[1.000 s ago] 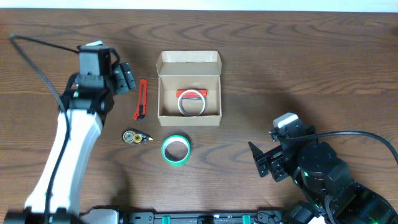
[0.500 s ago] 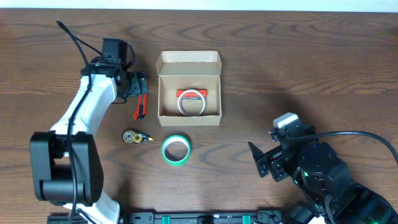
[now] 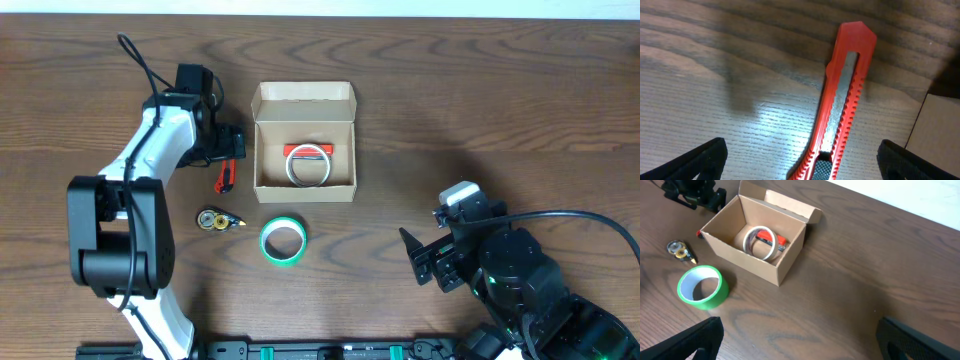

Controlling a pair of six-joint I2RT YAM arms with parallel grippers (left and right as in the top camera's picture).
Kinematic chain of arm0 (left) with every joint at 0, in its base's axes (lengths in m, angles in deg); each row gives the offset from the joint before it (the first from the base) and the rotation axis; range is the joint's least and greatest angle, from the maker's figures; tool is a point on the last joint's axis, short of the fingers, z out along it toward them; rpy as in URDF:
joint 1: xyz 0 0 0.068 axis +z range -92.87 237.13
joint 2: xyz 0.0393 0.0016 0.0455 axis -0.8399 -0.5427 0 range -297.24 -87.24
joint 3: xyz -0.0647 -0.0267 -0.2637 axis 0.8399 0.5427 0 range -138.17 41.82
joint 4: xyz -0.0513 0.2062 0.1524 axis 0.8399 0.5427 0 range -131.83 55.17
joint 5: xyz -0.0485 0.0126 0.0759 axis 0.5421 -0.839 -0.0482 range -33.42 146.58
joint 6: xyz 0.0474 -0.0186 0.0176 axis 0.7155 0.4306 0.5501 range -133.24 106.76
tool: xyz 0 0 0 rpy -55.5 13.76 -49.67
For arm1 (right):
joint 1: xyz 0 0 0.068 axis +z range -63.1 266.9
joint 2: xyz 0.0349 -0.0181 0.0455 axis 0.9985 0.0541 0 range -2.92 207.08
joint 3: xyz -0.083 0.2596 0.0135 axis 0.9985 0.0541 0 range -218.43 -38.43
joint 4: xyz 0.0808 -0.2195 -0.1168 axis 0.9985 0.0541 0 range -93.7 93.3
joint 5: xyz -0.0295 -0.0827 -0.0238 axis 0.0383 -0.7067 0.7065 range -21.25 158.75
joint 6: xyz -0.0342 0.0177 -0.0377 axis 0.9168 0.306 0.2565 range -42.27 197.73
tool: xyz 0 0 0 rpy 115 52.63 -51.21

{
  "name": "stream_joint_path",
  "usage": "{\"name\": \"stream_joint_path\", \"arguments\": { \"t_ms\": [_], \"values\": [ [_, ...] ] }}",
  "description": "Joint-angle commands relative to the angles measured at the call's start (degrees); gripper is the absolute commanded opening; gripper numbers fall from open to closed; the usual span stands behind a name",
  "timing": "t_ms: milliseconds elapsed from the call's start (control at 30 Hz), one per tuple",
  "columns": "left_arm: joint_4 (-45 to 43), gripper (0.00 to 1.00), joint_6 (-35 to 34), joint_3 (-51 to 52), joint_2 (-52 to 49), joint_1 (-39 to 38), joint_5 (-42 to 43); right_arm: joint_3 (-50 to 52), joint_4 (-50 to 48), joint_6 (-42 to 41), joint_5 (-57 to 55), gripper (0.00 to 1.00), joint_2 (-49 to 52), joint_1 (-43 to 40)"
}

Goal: Pack container
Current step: 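Reach the left gripper to the red box cutter and grasp it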

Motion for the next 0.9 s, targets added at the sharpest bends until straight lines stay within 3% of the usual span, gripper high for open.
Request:
{"name": "stream_joint_path", "arguments": {
  "t_ms": [0, 833, 867],
  "values": [
    [1.95, 0.97, 2.91, -3.54, -2.62, 0.13, 0.81, 0.20, -0.07, -0.39, -0.22, 0.99, 0.02, -0.13],
    [7.13, 1.00, 5.29, -5.90, -8.52, -1.03, 0.26, 0.20, -0.07, -0.42, -0.22, 0.99, 0.02, -0.13],
    [7.23, 0.95, 5.29, -5.90, -8.85, -1.25, 0.26, 0.20, -0.07, -0.39, -0.22, 0.99, 0.02, -0.13]
  ]
}}
